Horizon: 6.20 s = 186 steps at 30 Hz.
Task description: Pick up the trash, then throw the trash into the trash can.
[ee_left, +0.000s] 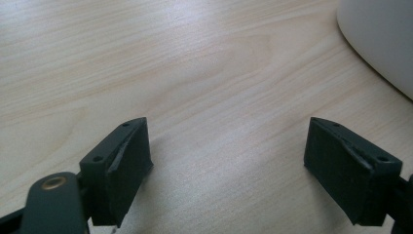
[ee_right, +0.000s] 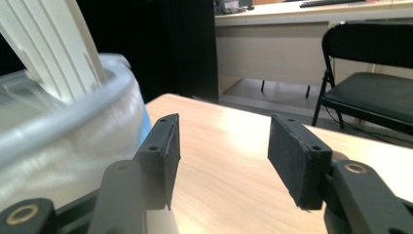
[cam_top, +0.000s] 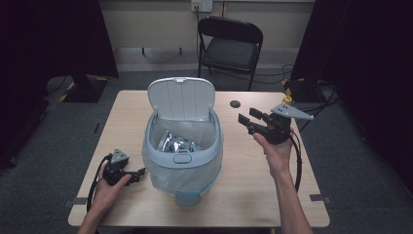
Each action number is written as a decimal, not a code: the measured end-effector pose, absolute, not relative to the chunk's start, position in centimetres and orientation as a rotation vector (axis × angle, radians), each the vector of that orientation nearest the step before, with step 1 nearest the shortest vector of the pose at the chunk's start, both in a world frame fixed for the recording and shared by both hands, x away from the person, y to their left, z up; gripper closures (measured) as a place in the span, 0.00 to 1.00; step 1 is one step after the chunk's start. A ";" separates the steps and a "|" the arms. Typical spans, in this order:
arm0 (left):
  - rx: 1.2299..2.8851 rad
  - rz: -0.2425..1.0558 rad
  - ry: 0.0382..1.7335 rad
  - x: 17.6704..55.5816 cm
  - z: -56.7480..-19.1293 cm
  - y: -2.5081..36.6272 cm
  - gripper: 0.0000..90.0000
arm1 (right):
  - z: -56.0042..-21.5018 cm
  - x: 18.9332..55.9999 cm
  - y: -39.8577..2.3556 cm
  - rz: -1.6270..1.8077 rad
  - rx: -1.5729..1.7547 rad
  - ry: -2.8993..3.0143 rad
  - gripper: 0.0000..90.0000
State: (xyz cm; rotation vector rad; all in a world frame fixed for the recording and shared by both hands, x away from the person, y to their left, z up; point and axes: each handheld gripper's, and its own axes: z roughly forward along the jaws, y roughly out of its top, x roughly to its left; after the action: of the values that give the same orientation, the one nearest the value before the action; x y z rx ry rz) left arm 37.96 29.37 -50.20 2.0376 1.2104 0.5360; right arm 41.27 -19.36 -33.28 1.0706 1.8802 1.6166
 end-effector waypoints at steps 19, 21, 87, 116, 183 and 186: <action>2.031 0.534 1.220 38.1 -50.2 29.2 0.17 | -39.4 42.3 -24.3 1.419 1.351 1.926 0.34; 2.032 0.533 1.219 38.1 -50.2 29.2 0.17 | -39.9 42.3 -24.8 1.391 1.376 1.928 0.33; 2.032 0.539 1.225 38.1 -50.2 29.2 0.16 | -46.3 45.7 -26.5 0.971 1.536 1.965 0.29; 2.031 0.540 1.226 38.1 -50.2 29.1 0.16 | -48.4 42.3 -25.1 1.014 1.437 1.975 0.28; 2.035 0.541 1.222 38.1 -50.2 29.2 0.16 | -42.0 39.9 -23.9 1.269 1.327 1.973 0.30; 2.035 0.541 1.222 38.1 -50.2 29.2 0.16 | -41.3 39.7 -23.9 1.293 1.318 1.968 0.30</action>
State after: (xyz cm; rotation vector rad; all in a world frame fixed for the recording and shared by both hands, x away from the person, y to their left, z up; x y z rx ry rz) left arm 38.10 29.19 -50.21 2.0351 1.2225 0.5411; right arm 39.73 -23.93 -41.35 1.3185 1.9682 1.2926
